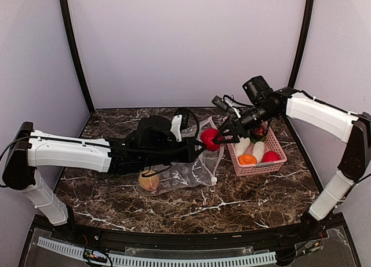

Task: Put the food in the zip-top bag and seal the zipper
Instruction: Place the fake fruit in the zipper food storage bag, then adjust the zipper food storage bag at the center of the board.

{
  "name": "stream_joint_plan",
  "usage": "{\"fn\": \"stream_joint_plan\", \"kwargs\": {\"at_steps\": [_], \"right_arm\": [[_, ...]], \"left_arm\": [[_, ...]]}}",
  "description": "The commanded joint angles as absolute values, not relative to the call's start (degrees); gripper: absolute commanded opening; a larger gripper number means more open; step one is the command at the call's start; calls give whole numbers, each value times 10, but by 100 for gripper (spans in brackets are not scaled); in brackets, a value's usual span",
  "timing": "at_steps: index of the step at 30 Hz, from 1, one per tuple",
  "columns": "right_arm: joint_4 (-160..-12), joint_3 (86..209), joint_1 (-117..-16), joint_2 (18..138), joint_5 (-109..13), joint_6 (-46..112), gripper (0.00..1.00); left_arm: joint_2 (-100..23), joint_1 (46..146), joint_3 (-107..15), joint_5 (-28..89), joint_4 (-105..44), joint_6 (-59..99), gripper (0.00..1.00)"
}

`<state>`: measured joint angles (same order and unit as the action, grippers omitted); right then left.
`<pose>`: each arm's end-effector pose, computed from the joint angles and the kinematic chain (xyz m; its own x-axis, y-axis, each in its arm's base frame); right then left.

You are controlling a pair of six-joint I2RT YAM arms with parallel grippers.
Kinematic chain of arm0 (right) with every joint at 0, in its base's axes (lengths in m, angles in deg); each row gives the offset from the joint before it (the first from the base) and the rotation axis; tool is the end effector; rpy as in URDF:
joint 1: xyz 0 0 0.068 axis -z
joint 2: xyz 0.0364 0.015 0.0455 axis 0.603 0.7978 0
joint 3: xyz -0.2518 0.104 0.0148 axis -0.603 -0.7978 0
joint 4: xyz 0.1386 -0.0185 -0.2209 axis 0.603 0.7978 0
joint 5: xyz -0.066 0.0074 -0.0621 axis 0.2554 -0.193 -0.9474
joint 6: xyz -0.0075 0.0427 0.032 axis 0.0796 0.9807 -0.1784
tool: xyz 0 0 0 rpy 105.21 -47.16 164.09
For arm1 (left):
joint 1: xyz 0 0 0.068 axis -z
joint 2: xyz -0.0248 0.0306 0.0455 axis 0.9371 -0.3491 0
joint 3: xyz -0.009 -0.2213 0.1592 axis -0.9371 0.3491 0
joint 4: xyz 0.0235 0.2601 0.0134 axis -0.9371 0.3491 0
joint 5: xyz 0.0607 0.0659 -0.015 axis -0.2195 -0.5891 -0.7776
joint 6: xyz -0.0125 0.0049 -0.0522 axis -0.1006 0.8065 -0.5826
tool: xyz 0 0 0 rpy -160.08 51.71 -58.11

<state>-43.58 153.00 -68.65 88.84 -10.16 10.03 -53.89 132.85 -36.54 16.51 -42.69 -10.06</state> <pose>0.2763 0.1997 0.3112 -0.4568 -0.5071 -0.7309 -0.8892 0.2372 0.3911 0.1719 -0.3337 0.2893 -0.6453 -0.1997 -0.7374 0.5582 0.5357 -0.6336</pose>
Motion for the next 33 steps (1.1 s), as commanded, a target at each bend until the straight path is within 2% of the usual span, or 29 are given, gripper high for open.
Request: {"fn": "stream_joint_plan", "kwargs": {"at_steps": [1, 7, 15, 21, 30, 32, 33], "right_arm": [[-446, 1528, -719, 891, -164, 101, 66], [-436, 1542, -734, 892, -195, 100, 76], [-414, 1574, -735, 848, -210, 96, 77], [-435, 1535, -735, 835, -300, 114, 66], [-436, 1557, -735, 899, -237, 151, 58], [-433, 1572, -734, 917, -234, 158, 48], [-428, 1582, -735, 928, -238, 160, 38]], "left_arm": [[-519, 1332, -375, 157, -423, -98, 1], [-514, 1332, -354, 141, -439, -108, 1], [-501, 1332, -341, 122, -430, -105, 1], [-491, 1332, -330, 109, -430, -101, 1], [-497, 1332, -334, 108, -431, -102, 1], [-502, 1332, -340, 112, -429, -100, 1], [-505, 1332, -343, 112, -426, -96, 1]]}}
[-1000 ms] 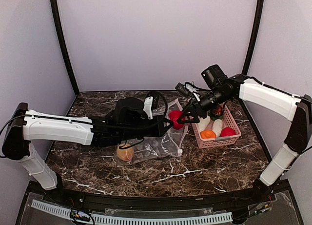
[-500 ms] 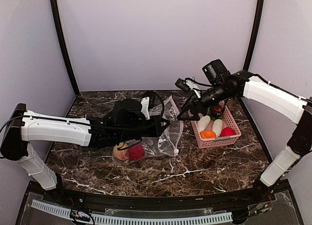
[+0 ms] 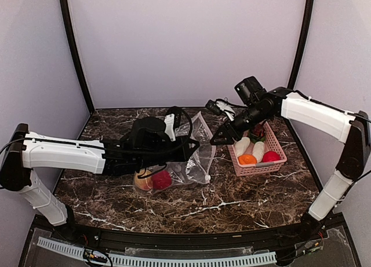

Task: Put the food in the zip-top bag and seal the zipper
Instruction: Adjust the zipper food storage bag at the center of the board.

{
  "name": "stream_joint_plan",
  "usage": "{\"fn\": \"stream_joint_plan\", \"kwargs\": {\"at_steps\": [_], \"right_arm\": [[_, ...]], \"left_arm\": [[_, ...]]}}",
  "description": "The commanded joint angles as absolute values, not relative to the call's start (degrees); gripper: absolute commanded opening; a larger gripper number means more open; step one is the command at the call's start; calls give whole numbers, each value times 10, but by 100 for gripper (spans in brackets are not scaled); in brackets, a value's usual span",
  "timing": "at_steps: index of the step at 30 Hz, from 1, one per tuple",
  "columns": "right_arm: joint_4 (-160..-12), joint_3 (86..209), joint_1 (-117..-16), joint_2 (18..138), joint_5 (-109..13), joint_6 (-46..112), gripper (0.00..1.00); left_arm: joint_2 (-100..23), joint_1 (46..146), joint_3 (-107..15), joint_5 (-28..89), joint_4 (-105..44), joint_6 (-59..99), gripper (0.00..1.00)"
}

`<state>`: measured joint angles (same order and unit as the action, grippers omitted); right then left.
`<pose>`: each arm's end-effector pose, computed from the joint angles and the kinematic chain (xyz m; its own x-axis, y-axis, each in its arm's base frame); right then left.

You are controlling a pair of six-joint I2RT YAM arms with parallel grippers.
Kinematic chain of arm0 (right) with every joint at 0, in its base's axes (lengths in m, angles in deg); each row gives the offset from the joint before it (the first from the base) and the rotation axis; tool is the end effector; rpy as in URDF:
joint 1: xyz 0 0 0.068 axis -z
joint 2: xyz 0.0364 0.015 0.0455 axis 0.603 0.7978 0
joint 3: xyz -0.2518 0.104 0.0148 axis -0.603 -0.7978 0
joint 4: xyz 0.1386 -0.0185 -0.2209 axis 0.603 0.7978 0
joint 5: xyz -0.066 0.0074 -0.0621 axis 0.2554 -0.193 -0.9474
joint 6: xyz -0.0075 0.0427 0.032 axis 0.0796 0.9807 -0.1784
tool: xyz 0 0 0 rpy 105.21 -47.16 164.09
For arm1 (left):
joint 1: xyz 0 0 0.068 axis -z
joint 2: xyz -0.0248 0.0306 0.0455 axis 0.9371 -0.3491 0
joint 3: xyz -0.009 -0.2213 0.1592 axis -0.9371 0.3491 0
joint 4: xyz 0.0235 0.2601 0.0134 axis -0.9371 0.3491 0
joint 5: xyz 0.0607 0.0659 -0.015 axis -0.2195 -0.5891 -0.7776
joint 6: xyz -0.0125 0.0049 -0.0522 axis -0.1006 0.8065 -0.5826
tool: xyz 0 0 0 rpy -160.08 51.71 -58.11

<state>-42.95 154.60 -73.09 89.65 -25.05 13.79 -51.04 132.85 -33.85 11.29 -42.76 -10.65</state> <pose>0.2700 0.2189 0.3101 -0.4736 -0.5708 -0.6708 -0.8740 0.3990 0.2775 0.1688 -0.3204 0.2905 -0.6151 -0.2569 -0.7454 0.5152 0.5847 -0.6267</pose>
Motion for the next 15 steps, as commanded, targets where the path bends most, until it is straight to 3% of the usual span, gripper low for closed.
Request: {"fn": "stream_joint_plan", "kwargs": {"at_steps": [1, 2, 4, 8, 15], "right_arm": [[-423, 1593, -735, 936, -249, 164, 25], [-416, 1610, -734, 944, -267, 169, 9], [-400, 1659, -731, 955, -287, 169, 0], [-392, 1723, -719, 953, -303, 173, 0], [-402, 1682, -707, 951, -285, 176, 0]], "left_arm": [[-507, 1332, -349, 112, -418, -94, 1], [-509, 1332, -352, 106, -414, -87, 1], [-511, 1331, -364, 89, -396, -71, 1], [-503, 1317, -406, 48, -328, -46, 1], [-458, 1315, -377, -6, -333, -40, 1]]}}
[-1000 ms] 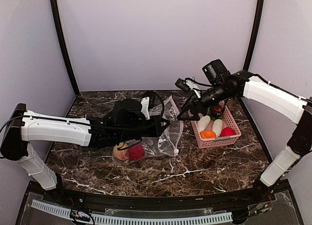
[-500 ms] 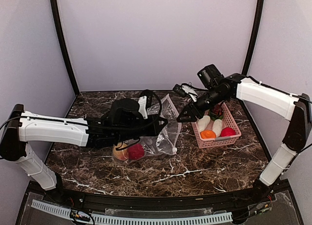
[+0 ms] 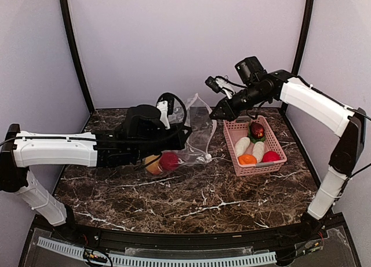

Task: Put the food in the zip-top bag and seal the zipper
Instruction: Adjust the zipper food storage bag at the center of the board.

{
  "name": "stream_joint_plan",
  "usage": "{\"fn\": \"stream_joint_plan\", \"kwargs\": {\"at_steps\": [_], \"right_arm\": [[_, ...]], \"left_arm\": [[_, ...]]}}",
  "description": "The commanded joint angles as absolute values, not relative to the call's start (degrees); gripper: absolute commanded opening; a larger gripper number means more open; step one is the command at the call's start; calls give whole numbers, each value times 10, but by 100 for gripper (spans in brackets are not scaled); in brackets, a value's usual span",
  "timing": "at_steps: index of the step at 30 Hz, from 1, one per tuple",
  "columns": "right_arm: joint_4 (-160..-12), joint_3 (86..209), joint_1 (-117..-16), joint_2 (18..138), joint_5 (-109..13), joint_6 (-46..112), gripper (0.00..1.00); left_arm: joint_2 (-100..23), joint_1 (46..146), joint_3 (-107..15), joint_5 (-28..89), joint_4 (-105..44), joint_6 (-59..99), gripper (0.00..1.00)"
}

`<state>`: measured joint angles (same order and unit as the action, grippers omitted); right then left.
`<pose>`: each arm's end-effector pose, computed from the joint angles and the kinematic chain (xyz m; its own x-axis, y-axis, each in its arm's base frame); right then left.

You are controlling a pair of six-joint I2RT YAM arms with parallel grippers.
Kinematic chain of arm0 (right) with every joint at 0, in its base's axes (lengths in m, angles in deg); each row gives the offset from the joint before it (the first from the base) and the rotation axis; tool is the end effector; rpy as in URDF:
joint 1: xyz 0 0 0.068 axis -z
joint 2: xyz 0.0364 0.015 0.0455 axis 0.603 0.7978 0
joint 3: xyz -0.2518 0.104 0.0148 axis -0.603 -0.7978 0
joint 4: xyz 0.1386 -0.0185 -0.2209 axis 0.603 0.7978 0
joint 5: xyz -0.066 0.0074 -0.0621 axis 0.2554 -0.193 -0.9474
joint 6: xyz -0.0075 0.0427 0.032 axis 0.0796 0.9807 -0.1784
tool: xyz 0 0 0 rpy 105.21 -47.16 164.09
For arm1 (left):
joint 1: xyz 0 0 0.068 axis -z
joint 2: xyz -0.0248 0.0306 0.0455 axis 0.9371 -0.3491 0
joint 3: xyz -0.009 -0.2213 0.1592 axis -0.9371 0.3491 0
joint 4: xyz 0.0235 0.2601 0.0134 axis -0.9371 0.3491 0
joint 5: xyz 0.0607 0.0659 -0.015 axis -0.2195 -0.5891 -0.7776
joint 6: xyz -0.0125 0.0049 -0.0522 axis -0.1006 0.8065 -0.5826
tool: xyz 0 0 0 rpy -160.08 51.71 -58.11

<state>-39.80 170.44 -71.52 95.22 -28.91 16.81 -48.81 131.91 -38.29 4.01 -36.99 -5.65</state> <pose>0.3012 0.2262 0.3597 -0.4645 -0.4935 -0.7353 -0.8502 0.4810 0.2143 0.1753 -0.3107 0.3207 -0.5075 -0.2813 -0.8144 0.4946 0.6789 -0.5427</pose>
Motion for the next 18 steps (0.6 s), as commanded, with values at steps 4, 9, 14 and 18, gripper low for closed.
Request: {"fn": "stream_joint_plan", "kwargs": {"at_steps": [4, 9, 14, 18], "right_arm": [[-395, 1698, -705, 958, -269, 175, 3], [-376, 1723, -701, 952, -247, 172, 33], [-357, 1733, -666, 921, -217, 170, 59], [-378, 1699, -614, 886, -218, 149, 68]], "left_arm": [[-468, 1315, -381, 11, -323, -42, 1], [-477, 1316, -395, 21, -310, -33, 1], [-483, 1315, -401, 15, -297, -23, 1], [-492, 1308, -397, 42, -313, -30, 1]]}}
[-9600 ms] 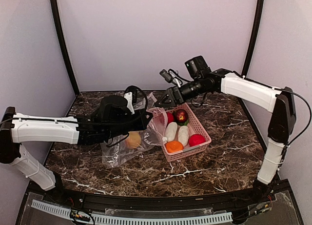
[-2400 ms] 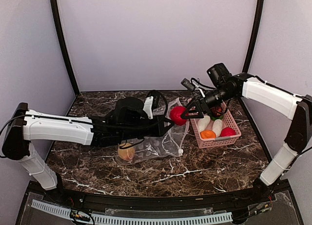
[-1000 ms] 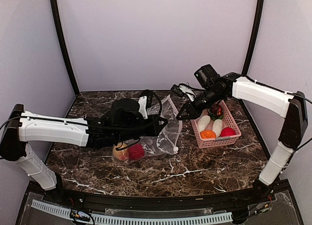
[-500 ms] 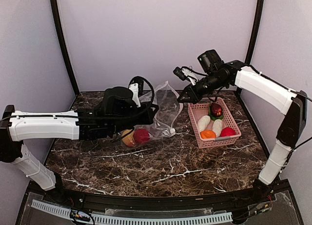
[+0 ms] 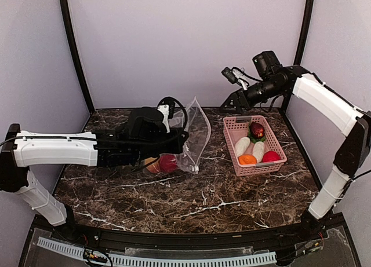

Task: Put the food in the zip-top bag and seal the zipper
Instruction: Adjust the zipper food storage bag at the center of the board, then pick up the fake vegetable from the bin.

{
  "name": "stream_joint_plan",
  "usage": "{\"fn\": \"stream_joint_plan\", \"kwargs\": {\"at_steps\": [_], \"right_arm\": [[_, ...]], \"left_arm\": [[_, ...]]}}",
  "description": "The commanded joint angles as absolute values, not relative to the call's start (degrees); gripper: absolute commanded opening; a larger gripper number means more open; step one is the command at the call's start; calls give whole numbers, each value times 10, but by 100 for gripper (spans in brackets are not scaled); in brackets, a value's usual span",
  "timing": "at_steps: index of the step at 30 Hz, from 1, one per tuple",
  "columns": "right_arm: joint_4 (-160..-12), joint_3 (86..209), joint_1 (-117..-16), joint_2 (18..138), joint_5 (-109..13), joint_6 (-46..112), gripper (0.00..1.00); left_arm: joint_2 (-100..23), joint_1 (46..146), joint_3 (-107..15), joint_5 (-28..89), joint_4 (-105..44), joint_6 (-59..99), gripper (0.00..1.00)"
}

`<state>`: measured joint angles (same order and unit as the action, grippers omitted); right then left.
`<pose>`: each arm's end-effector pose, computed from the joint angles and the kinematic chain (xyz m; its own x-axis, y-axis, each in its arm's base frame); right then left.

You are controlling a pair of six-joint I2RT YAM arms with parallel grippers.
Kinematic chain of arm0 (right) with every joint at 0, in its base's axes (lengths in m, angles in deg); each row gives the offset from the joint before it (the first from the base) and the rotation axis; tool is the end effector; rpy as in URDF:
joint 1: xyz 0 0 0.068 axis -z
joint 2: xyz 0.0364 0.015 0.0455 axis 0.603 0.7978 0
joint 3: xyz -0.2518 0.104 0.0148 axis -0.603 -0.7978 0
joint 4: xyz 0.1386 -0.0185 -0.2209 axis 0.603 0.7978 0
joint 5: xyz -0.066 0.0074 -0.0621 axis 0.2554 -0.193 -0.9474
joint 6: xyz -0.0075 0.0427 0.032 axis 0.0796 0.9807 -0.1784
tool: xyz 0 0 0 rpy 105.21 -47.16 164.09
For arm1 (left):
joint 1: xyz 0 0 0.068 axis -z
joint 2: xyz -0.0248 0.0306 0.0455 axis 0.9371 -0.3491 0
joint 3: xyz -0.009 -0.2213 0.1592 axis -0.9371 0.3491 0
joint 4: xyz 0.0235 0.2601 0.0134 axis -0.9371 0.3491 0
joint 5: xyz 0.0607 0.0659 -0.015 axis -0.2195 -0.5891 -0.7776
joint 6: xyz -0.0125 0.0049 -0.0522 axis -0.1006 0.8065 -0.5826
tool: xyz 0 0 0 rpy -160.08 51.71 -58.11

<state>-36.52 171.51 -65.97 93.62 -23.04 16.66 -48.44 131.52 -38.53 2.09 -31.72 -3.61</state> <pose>0.3092 0.1928 0.3725 -0.5102 -0.4393 -0.7394 -0.8267 0.4876 0.2807 0.1766 -0.3054 0.3149 -0.5058 -0.2130 -0.8359 0.4692 0.7452 -0.4738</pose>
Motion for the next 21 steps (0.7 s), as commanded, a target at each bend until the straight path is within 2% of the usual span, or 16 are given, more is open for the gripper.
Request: {"fn": "stream_joint_plan", "kwargs": {"at_steps": [1, 11, 21], "right_arm": [[-381, 1688, -600, 881, -217, 145, 69], [-430, 1568, -502, 866, -286, 87, 69], [-431, 1523, -453, 965, -268, 158, 68]], "left_arm": [[-495, 1307, -399, 44, -316, -29, 1], [-507, 1305, -385, 50, -328, -37, 1], [-510, 1305, -377, 60, -329, -48, 1]]}}
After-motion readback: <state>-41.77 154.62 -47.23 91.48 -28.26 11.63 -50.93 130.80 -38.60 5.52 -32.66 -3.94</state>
